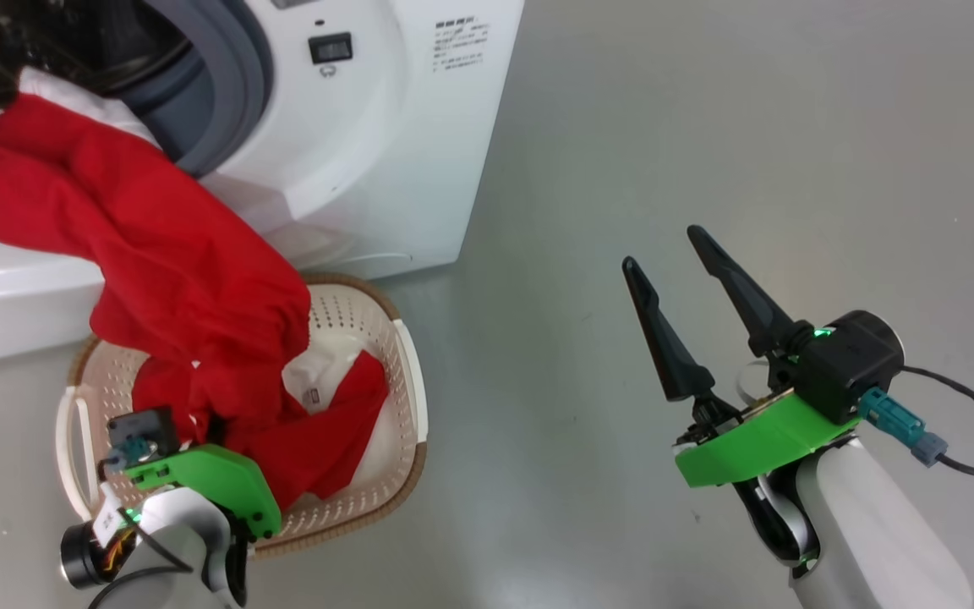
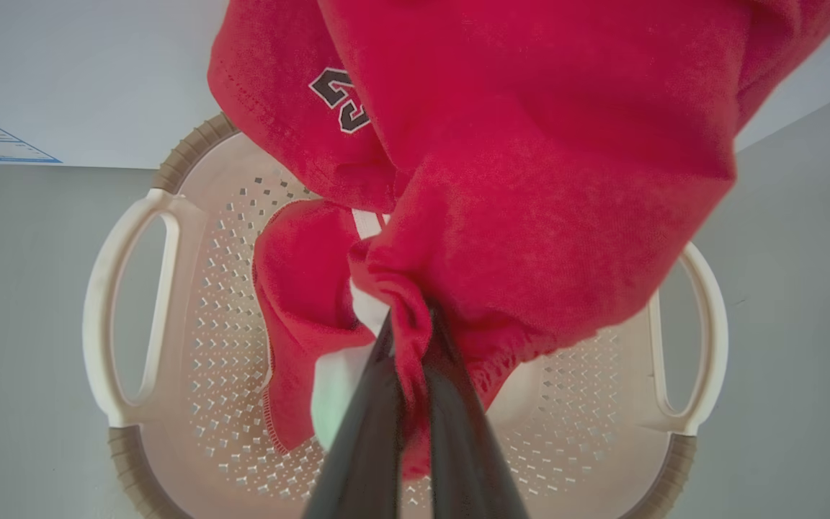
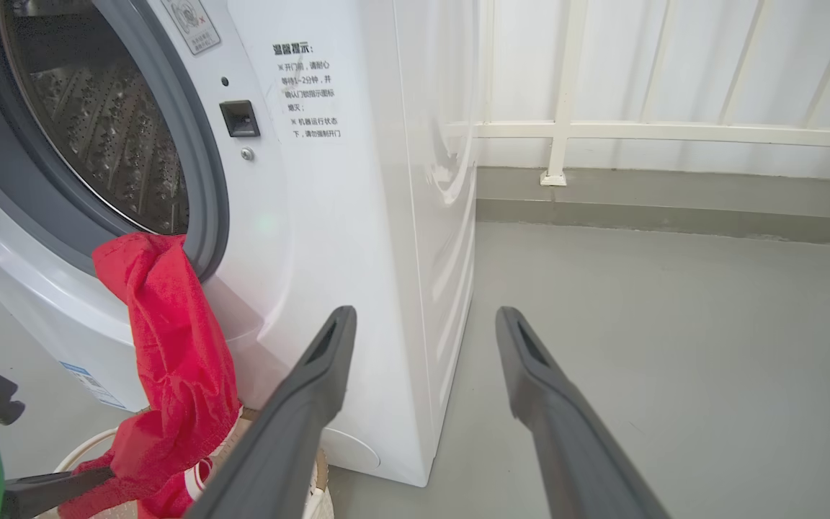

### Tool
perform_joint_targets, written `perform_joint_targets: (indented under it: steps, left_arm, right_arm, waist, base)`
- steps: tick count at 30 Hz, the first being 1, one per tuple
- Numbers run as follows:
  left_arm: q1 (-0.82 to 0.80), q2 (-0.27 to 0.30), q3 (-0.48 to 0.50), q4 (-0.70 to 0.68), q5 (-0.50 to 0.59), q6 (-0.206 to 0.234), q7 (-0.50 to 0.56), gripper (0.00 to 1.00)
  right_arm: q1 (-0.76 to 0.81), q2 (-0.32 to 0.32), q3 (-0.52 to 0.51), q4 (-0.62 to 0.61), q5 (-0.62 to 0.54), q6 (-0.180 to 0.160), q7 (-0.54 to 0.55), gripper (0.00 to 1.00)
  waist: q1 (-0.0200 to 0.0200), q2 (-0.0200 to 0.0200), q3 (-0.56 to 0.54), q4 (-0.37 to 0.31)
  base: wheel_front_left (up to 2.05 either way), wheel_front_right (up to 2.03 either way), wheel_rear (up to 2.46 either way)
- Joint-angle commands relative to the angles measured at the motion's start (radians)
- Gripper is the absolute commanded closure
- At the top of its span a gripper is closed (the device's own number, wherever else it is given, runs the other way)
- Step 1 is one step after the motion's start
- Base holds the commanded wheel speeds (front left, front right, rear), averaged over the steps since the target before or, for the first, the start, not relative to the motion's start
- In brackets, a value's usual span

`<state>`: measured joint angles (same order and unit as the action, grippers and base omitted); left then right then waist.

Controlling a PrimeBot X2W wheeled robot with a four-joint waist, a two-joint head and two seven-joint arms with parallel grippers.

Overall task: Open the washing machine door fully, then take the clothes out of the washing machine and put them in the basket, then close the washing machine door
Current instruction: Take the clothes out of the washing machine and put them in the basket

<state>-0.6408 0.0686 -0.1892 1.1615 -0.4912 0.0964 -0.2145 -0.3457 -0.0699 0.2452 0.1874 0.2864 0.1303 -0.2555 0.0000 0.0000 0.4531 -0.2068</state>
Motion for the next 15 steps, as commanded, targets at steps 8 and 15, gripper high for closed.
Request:
perform_joint_targets:
  steps: [8,15]
  left_arm:
    - [-0.05,0.003,0.001,0.093,0.011,0.007,-0.005,1.0]
    - [-0.047,0.002,-0.002,0.115,0.001,0.017,0.013,1.0]
  right_arm:
    - [-0.032,-0.006,0.025,-0.033,0.009,0.0,-0.006,0.0]
    - [-0.035,-0.006,0.028,-0.037,0.011,0.0,-0.006,0.0]
  waist:
    - [0.0,0.0,0.056,0.005]
    - [0.0,0.0,0.084,-0.003]
  base:
    - [0.0,0.0,0.0]
    - [0.0,0.0,0.0]
